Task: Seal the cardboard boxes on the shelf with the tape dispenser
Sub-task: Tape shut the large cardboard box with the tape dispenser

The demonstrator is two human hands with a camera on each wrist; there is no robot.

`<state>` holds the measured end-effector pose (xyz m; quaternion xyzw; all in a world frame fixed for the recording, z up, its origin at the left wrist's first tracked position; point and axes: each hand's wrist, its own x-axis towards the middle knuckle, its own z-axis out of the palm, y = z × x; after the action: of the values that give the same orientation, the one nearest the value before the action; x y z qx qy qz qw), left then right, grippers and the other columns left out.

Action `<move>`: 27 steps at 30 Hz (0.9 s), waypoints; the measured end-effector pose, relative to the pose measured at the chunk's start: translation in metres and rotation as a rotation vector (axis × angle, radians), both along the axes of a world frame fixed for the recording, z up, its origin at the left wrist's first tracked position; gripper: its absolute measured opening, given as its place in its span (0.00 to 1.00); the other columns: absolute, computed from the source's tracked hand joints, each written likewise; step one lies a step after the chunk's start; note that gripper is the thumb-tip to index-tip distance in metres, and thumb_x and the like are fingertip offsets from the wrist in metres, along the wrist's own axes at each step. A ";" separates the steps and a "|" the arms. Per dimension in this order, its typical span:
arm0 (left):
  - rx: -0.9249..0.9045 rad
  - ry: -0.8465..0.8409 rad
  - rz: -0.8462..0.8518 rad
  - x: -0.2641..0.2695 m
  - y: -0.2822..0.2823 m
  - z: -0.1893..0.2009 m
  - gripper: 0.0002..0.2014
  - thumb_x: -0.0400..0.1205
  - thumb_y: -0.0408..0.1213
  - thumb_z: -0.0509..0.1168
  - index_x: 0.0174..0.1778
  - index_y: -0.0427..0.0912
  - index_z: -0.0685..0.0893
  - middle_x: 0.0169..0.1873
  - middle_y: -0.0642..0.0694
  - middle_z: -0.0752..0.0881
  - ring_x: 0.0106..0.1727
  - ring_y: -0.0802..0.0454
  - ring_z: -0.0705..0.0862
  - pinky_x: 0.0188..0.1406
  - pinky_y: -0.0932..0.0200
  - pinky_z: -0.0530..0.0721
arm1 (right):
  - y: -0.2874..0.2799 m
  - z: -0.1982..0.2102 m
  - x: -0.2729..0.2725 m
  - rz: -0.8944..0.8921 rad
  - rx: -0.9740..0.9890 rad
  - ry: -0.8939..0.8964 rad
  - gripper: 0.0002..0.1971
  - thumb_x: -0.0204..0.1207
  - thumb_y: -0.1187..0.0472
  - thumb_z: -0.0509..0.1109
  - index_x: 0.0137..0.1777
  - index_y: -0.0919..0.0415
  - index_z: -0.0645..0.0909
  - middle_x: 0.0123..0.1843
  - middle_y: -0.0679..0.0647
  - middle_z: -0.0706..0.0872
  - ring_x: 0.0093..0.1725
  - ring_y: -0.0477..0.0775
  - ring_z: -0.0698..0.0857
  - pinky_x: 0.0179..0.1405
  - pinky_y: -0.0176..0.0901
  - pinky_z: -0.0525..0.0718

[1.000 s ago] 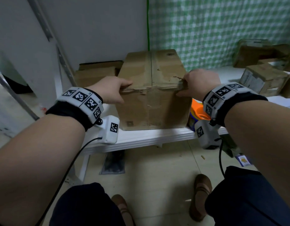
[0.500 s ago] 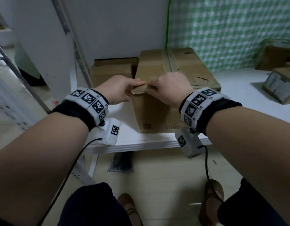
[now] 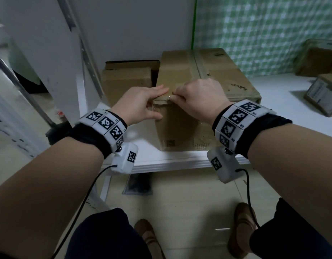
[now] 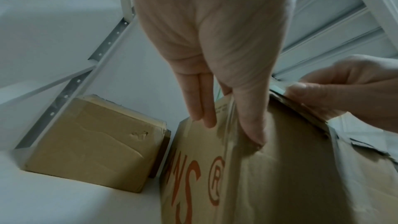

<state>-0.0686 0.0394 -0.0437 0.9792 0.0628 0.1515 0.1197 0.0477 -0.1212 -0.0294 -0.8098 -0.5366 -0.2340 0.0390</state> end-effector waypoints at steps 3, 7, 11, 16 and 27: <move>0.028 -0.039 0.013 0.001 0.000 -0.005 0.34 0.74 0.44 0.74 0.76 0.52 0.71 0.76 0.51 0.71 0.70 0.52 0.77 0.69 0.63 0.69 | 0.000 -0.001 0.000 0.006 0.002 0.012 0.25 0.83 0.38 0.48 0.51 0.52 0.84 0.43 0.52 0.85 0.43 0.56 0.83 0.36 0.42 0.73; 0.080 -0.072 -0.013 0.004 0.003 -0.008 0.27 0.80 0.45 0.67 0.76 0.50 0.71 0.76 0.47 0.72 0.74 0.49 0.73 0.73 0.58 0.67 | 0.000 -0.004 0.001 -0.006 0.017 0.026 0.27 0.82 0.37 0.48 0.55 0.51 0.84 0.47 0.53 0.87 0.47 0.58 0.85 0.38 0.44 0.78; 0.168 -0.066 -0.019 0.001 0.003 -0.011 0.25 0.84 0.47 0.60 0.79 0.56 0.66 0.78 0.50 0.69 0.76 0.50 0.71 0.72 0.52 0.70 | -0.001 -0.005 0.000 -0.017 0.014 0.041 0.28 0.82 0.36 0.47 0.56 0.52 0.84 0.47 0.53 0.86 0.47 0.58 0.85 0.37 0.44 0.76; 0.342 -0.171 -0.001 -0.003 -0.001 -0.016 0.22 0.85 0.52 0.55 0.77 0.57 0.70 0.73 0.49 0.76 0.68 0.48 0.81 0.56 0.54 0.81 | -0.005 -0.003 -0.003 -0.018 -0.004 0.041 0.28 0.82 0.35 0.48 0.56 0.52 0.84 0.47 0.53 0.87 0.46 0.58 0.85 0.36 0.42 0.71; 0.333 -0.089 0.015 -0.006 -0.005 -0.012 0.26 0.83 0.59 0.47 0.78 0.60 0.67 0.75 0.51 0.73 0.70 0.48 0.78 0.58 0.49 0.82 | -0.004 -0.007 -0.003 -0.019 -0.004 0.046 0.28 0.81 0.34 0.48 0.60 0.51 0.82 0.52 0.50 0.87 0.49 0.56 0.86 0.41 0.46 0.80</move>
<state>-0.0742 0.0341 -0.0561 0.9773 0.0387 0.2038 -0.0428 0.0451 -0.1251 -0.0368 -0.8201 -0.5283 -0.2146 0.0475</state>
